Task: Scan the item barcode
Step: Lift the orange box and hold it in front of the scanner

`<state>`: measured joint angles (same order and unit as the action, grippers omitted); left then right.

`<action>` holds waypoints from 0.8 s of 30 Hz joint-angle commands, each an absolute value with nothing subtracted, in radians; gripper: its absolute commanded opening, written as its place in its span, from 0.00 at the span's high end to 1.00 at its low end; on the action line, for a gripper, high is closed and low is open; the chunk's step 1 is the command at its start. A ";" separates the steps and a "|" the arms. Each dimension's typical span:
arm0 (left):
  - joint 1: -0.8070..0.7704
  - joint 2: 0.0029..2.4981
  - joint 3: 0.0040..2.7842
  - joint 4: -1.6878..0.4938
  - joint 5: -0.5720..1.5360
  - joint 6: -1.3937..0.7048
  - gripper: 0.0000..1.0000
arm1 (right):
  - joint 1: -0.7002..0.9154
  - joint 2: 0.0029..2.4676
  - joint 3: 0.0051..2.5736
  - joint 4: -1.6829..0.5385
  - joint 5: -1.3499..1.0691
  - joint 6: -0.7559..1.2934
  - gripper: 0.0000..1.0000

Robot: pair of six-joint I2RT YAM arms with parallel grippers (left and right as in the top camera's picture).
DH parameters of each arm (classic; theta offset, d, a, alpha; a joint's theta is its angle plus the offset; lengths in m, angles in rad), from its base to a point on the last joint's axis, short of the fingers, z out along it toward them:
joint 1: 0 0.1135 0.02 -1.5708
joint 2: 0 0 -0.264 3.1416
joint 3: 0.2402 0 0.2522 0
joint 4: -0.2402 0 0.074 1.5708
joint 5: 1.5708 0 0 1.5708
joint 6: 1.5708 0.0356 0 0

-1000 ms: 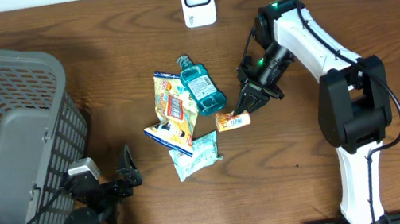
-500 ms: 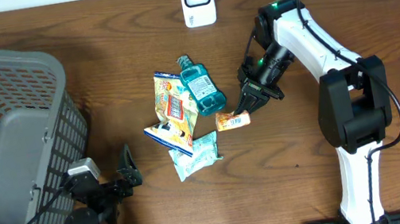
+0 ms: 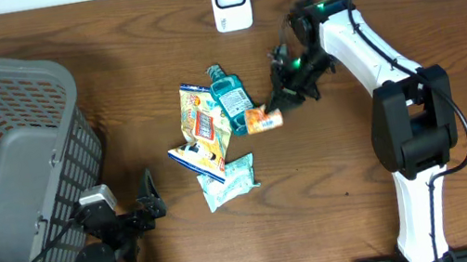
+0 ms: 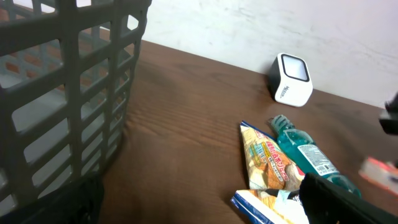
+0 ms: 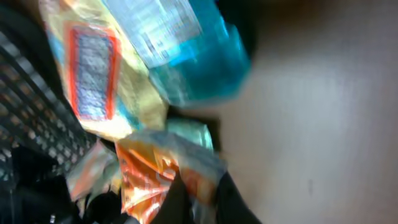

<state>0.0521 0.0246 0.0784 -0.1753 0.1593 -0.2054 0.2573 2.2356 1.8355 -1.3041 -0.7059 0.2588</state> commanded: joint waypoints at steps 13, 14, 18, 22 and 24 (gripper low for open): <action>0.055 0.025 0.063 -0.200 0.175 -0.204 0.00 | 0.217 2.224 1.850 -0.821 -1.047 0.152 0.99; 0.055 0.025 0.063 -0.200 0.176 -0.204 0.00 | 0.213 2.216 1.850 -0.818 -1.031 0.152 0.99; 0.055 0.025 0.063 -0.200 0.176 -0.204 0.00 | 0.197 2.163 1.850 -0.823 -0.904 0.152 0.99; 0.055 0.025 0.063 -0.200 0.176 -0.204 0.00 | 0.203 2.036 1.850 -0.825 -0.678 0.151 0.99; 0.055 0.025 0.063 -0.200 0.176 -0.204 0.00 | 0.208 1.991 1.850 -0.818 -0.628 0.142 0.99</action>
<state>0.0525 0.0246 0.0784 -0.1753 0.1589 -0.2054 0.2024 2.1365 1.8370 -0.8272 -0.7803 0.1707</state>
